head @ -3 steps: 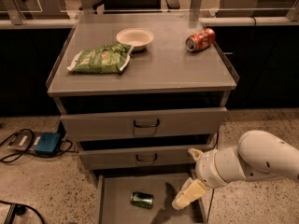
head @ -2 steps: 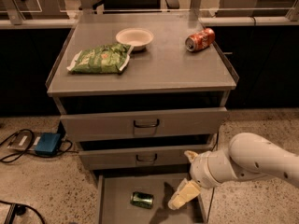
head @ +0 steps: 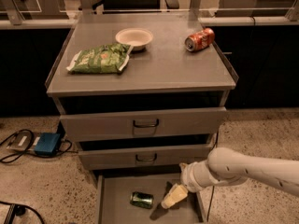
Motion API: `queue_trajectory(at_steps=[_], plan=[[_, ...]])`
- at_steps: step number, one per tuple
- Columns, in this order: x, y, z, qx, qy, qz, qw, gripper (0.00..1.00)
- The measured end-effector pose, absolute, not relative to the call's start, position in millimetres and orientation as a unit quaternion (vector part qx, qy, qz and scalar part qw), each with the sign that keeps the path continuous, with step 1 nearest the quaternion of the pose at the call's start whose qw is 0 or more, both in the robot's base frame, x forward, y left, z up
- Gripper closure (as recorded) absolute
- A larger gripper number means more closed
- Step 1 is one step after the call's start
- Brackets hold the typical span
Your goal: Pick green can from bottom drawer and place on counter
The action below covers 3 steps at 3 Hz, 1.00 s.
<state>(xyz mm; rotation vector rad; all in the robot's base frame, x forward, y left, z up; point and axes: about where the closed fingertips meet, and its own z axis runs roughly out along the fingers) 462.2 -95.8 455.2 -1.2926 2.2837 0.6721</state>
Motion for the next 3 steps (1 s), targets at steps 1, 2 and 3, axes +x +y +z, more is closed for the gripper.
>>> queue_trajectory(at_steps=[1, 2, 3], plan=[[478, -84, 373, -0.448, 0.83, 0.236, 0.234, 0.0], [479, -84, 369, -0.445, 0.831, 0.234, 0.236, 0.0], [481, -81, 357, -0.442, 0.833, 0.238, 0.233, 0.0]])
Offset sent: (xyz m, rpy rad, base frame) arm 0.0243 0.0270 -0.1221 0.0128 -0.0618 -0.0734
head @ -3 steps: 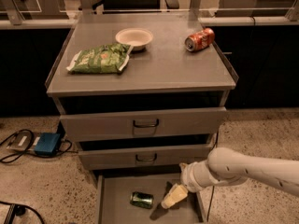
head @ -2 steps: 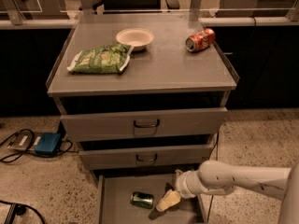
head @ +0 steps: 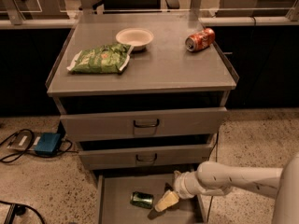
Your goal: Pick green can from bottom drawer and place on counter
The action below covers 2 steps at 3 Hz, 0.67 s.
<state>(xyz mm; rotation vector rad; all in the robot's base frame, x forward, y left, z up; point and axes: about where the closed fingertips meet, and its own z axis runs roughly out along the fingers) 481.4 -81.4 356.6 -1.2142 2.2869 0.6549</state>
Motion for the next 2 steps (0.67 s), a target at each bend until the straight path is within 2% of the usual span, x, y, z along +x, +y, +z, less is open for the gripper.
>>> queue_trajectory(at_steps=[2], plan=[[497, -57, 261, -0.452, 0.823, 0.263, 0.22, 0.0]])
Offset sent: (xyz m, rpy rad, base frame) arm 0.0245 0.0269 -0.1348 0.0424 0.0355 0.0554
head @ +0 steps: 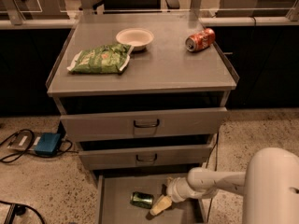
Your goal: Pick green can from bottom drawer and place on counter
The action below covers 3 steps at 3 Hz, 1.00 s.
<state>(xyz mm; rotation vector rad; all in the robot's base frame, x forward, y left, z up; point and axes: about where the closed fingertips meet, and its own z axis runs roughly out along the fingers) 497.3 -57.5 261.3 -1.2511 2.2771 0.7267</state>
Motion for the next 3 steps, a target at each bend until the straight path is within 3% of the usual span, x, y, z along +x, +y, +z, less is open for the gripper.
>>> queue_trajectory(at_steps=[3], plan=[[503, -6, 148, -0.458, 0.827, 0.251, 0.209, 0.0]])
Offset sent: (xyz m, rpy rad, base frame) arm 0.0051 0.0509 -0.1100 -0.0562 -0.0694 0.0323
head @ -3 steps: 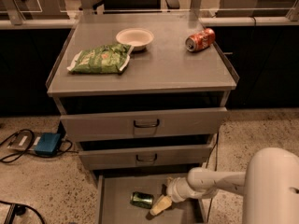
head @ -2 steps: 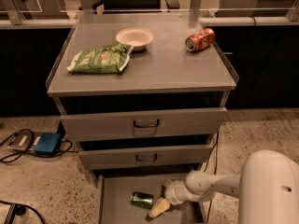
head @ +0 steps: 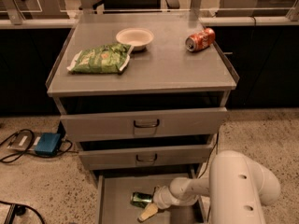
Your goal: Pick green can from bottom drawer and place on counter
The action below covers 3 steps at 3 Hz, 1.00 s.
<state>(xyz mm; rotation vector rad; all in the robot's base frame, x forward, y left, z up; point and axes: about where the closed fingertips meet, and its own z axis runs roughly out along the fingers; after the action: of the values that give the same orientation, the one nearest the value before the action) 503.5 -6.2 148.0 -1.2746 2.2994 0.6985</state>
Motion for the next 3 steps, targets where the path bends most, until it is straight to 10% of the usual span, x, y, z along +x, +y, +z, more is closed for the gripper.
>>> queue_trajectory(at_steps=[2, 3], plan=[[515.3, 14.9, 119.9, -0.456, 0.83, 0.243, 0.211, 0.0], [515.4, 15.0, 119.8, -0.456, 0.83, 0.243, 0.211, 0.19]])
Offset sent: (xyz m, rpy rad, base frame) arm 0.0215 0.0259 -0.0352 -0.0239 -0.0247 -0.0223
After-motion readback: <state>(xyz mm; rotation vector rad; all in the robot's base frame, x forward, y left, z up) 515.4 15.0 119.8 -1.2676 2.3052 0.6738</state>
